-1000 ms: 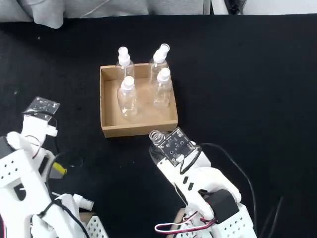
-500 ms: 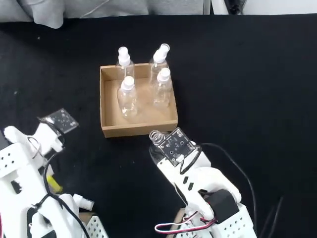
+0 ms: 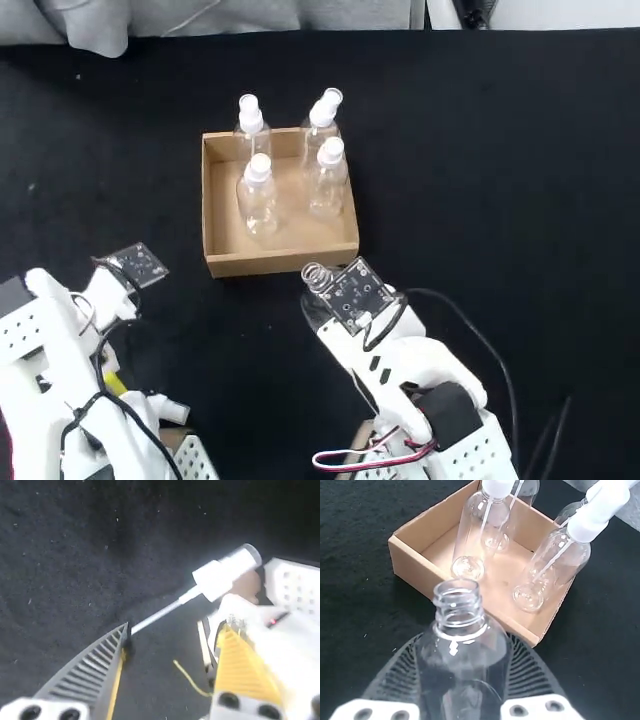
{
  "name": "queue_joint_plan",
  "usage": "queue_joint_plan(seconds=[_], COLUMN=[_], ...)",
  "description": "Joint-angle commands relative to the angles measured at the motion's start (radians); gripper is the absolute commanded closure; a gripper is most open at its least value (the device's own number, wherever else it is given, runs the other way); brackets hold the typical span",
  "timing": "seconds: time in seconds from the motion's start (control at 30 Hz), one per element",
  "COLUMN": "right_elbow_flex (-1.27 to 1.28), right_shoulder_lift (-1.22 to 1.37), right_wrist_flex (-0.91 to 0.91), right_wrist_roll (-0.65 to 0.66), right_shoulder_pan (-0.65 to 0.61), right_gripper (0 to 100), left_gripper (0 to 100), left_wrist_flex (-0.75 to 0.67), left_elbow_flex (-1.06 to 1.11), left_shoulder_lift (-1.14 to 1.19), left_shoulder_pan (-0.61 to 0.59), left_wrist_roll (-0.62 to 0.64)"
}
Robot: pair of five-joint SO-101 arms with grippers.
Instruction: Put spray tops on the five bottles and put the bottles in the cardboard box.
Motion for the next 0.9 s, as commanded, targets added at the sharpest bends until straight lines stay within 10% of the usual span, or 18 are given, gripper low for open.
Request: queue_joint_plan(seconds=[0.0, 0.87], right_elbow_flex=[-0.005, -0.005], right_shoulder_lift=[-0.019, -0.019], right_wrist_flex=[-0.031, -0.029], right_wrist_roll=[0.000, 0.000], right_shoulder_pan=[0.031, 0.031], right_gripper=[98.7, 98.7], left_gripper=[73, 97], left_wrist_flex=[-0.140, -0.236], left_elbow_flex=[0.151, 0.229], left_shoulder_lift=[-0.009, -0.009], left_shoulder_pan=[-0.012, -0.013], left_wrist_roll=[-0.207, 0.021])
